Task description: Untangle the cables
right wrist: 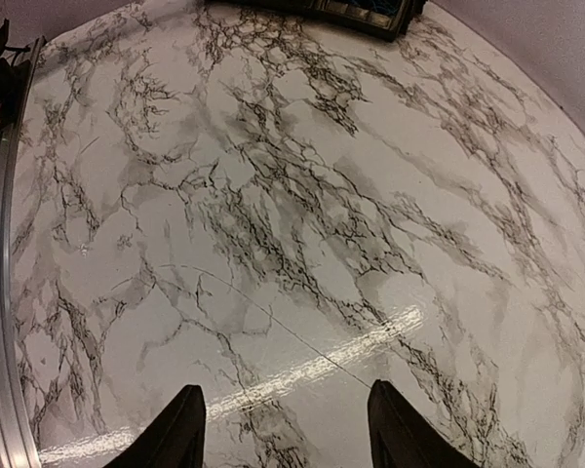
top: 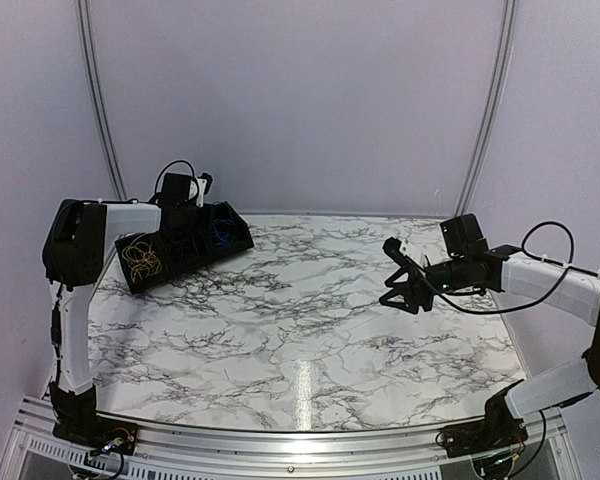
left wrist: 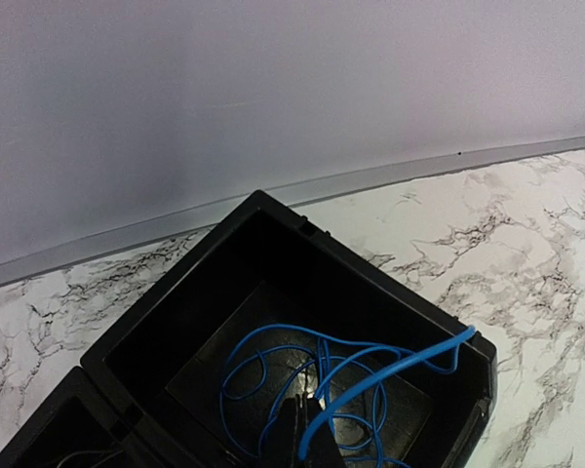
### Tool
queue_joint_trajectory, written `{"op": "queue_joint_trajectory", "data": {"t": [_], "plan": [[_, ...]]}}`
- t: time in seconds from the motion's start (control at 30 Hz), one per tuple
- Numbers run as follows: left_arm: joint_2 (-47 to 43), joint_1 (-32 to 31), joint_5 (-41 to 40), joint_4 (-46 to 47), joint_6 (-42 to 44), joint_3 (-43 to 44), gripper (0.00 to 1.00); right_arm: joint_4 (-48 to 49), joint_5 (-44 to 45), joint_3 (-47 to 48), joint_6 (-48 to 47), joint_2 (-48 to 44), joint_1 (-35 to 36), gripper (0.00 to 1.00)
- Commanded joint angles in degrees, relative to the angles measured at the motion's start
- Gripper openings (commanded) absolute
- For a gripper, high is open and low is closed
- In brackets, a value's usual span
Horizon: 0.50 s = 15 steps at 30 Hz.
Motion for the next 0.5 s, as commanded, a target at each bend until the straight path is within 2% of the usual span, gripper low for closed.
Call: {"op": "queue_joint_trajectory", "data": {"t": [0.0,0.07,0.13,0.2,0.33,0.47], "plan": [[0.5,0.3,-0.5,-3.0,0.3,1.3,0.0,-1.2,-1.0,2.1,-0.8,0.8,-0.5,0.57],[0.3,0.4,-0.6,-3.9,0.4,1.7,0.03,-1.4,-1.2,2.3,-0.8,1.1,-0.5,0.57],[-0.3,0.3,-0.8,-5.2,-0.1,2.0,0.21,-1.7,-1.4,2.6,-0.9,1.4,-0.6,0.57],[-1.4,0.3,-0.6,-5.4,-0.1,1.3,0.33,-1.8,-1.7,2.6,-0.8,1.4,-0.6,0.57],[-3.8,0.3,0.2,-6.3,-2.3,-0.5,0.44,-2.1,-2.0,2.8,-0.9,1.3,-0.6,0.57],[-5.7,0.3,0.8,-11.2,-2.2,-0.5,0.5,-2.8,-2.5,3.1,-1.4,1.4,-0.4,0.57]]}}
